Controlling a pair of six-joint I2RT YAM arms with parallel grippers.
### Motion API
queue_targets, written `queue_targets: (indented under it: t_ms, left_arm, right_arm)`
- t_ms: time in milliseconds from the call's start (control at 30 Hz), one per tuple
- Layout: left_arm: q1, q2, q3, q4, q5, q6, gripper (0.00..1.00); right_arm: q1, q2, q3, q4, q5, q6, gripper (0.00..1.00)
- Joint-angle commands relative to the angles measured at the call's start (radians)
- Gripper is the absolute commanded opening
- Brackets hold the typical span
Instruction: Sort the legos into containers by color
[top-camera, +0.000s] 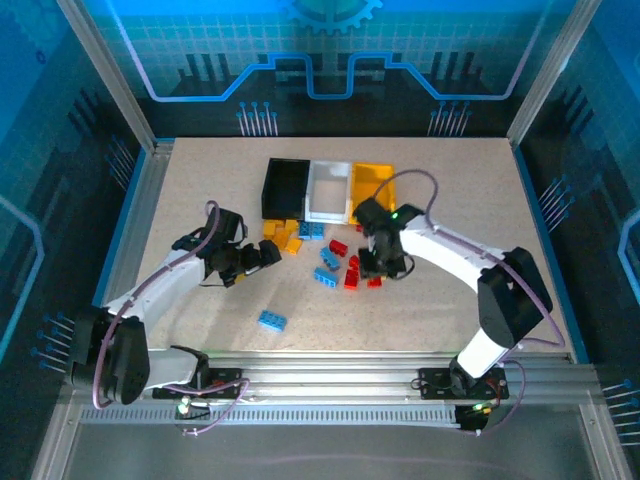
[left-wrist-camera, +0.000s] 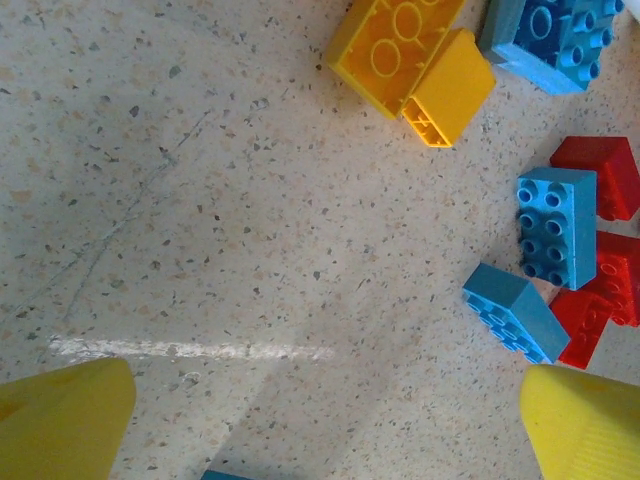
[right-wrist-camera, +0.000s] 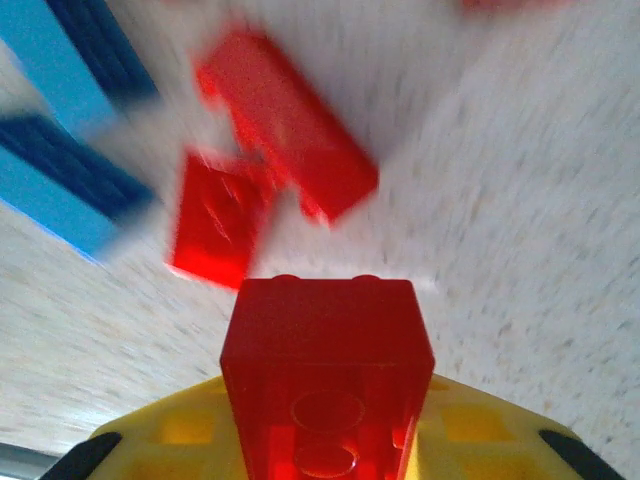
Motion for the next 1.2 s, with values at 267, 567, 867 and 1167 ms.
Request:
queue_targets:
  t_ms: [267,567,867,1167]
  left_arm:
    - [-0.006,0.009,0.041,-0.029,0.015,-0.001,0.99]
    - [-0.005,-0.021,0.030,-0.055,-0.002,-0.018,0.99]
    - [-0.006,-0.031,0.024,-0.061,-0.013,-0.033,0.99]
    - [-0.006,-0.028,0.013,-0.035,-0.006,-0.062,0.99]
  right_arm:
    - [-0.251,0.341,0.590,-0.035,-0.120,-0.050,0.28]
    - [-0.295,0.645,0.931,-0.118,-0.122,-0.068,0.28]
    - [-0.299,0.736,1.020,-0.154,-0.124,-0.093,0.37]
    - [-0.299,0.708,0.992,-0.153,-0.136,-0.106,0.42]
